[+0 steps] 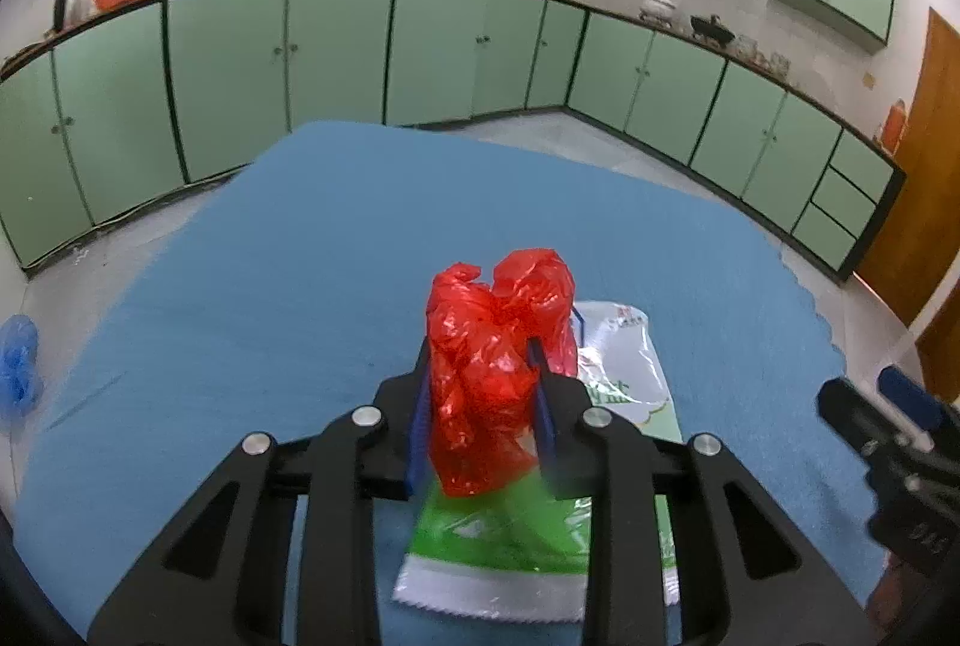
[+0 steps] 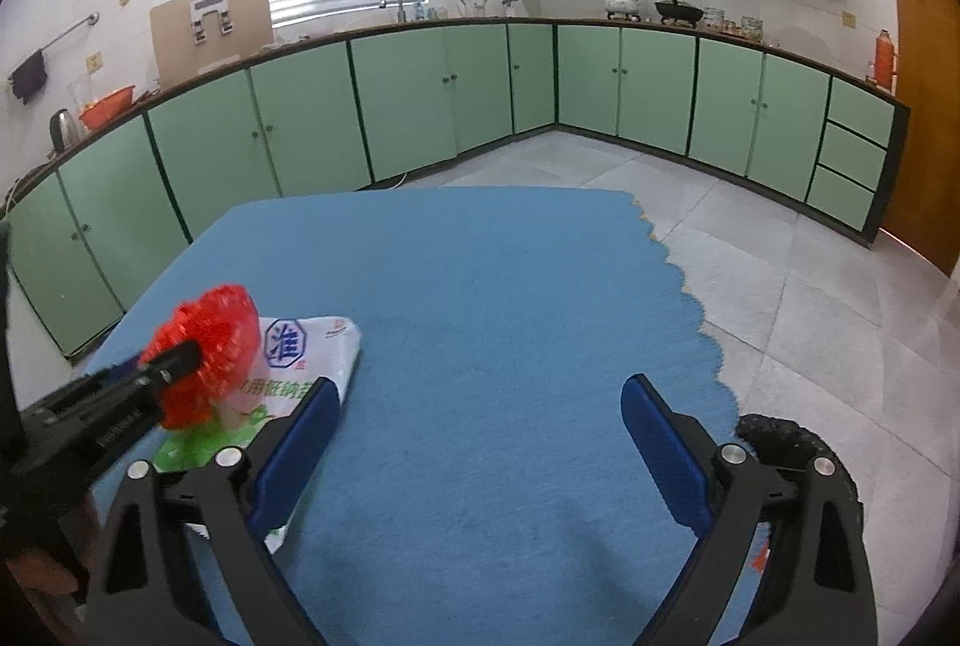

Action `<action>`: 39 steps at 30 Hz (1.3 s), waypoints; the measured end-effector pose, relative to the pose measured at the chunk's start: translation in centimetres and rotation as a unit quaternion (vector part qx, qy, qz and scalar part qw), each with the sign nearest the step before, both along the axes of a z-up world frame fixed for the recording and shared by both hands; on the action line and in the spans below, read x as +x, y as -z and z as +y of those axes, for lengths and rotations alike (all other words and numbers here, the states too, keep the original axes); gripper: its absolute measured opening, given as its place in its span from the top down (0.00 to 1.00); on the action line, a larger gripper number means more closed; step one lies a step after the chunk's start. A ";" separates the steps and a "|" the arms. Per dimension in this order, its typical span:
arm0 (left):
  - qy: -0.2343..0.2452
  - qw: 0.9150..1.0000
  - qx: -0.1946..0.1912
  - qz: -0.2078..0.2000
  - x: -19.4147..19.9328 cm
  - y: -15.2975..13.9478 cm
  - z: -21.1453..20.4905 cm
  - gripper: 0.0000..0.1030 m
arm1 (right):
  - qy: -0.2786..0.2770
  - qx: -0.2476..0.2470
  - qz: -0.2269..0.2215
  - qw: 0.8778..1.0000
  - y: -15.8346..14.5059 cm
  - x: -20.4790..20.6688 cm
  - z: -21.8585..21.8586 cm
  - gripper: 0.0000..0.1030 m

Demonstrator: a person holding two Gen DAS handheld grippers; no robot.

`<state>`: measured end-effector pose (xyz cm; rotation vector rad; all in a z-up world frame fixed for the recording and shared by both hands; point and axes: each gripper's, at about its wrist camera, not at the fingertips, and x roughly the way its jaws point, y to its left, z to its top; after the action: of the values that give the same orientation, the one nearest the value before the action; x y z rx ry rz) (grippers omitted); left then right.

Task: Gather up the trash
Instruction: 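Grasp the white-green salt bag with the right tool while the left tool holds the red bag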

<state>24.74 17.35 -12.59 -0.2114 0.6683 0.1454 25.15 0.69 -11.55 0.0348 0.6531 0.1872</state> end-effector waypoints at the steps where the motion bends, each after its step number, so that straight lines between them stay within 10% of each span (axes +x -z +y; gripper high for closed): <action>1: -0.005 1.000 0.000 -0.003 -0.5 -0.3 0.3 0.75 | -0.002 0.000 0.001 1.000 0.1 -0.1 0.3 0.11; 14: -0.042 0.998 0.033 0.027 -3.7 0.2 2.9 0.75 | -0.049 -0.004 0.039 0.998 2.2 -0.4 6.0 0.22; 21: -0.037 0.998 0.031 0.039 -3.7 1.1 3.5 0.75 | -0.069 -0.014 0.084 0.994 4.2 0.2 7.8 0.40; 30: -0.036 0.998 0.026 0.039 -3.8 1.5 4.1 0.75 | -0.095 -0.010 0.092 0.991 4.3 -0.1 8.3 0.90; 39: -0.034 0.998 0.022 0.038 -3.9 1.3 4.0 0.75 | -0.093 -0.001 0.060 0.994 2.4 -1.0 6.8 0.96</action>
<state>20.87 21.34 -13.91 -0.1873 0.7327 0.2331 24.14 7.52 -13.94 -0.0180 0.7759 0.3661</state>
